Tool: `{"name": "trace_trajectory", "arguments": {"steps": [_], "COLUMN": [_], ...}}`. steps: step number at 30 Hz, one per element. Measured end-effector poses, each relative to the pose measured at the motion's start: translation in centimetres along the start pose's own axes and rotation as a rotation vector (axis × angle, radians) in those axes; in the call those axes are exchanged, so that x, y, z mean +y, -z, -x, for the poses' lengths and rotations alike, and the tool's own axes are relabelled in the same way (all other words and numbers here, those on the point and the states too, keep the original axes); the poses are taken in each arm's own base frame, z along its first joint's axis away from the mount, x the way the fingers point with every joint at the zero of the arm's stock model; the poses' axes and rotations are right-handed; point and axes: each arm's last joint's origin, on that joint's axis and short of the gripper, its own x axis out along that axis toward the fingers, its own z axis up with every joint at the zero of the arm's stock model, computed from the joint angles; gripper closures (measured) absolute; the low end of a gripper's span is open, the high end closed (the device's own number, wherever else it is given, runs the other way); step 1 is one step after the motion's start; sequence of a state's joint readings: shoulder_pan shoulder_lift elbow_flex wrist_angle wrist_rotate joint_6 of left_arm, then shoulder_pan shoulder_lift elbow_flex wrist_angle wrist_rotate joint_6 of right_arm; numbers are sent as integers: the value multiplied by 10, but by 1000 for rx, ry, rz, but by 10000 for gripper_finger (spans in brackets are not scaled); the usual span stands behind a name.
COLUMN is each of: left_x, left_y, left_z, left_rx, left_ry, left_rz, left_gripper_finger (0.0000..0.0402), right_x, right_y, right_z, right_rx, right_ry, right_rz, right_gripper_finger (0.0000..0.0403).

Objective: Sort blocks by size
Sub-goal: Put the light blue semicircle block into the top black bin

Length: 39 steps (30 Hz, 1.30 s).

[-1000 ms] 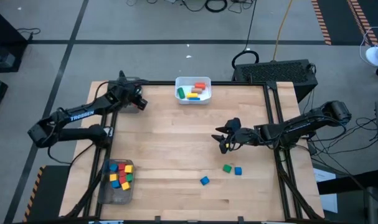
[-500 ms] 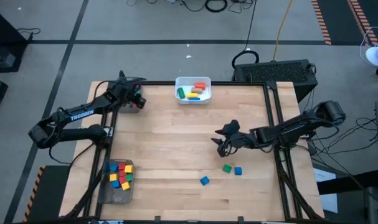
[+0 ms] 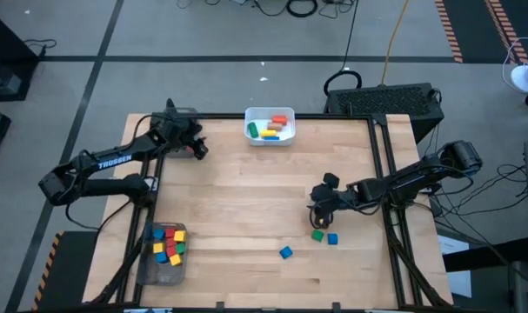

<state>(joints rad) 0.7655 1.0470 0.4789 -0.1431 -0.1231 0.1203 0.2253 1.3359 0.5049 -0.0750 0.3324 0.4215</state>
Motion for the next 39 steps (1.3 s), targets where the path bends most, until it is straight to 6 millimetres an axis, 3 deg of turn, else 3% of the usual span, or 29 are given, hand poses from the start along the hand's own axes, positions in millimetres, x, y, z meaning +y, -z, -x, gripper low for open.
{"name": "trace_trajectory", "arguments": {"steps": [15,27,39], "left_x": [-41,-79,-94], "left_y": [-17,-35,-43], "left_z": [9,29,42], "left_rx": [-186,-445,-587], "left_ry": [167,412,470], "left_rz": [-123,-188,-229], "left_gripper_finger": [175,175,175], "right_x": [-26,-26,-25], "right_y": [10,11,11], "right_z": [-6,-26,-27], "right_rx": [222,238,231], "right_ry": [-27,-74,-85], "right_rz": [203,252,250], "right_gripper_finger": [204,206,288]}}
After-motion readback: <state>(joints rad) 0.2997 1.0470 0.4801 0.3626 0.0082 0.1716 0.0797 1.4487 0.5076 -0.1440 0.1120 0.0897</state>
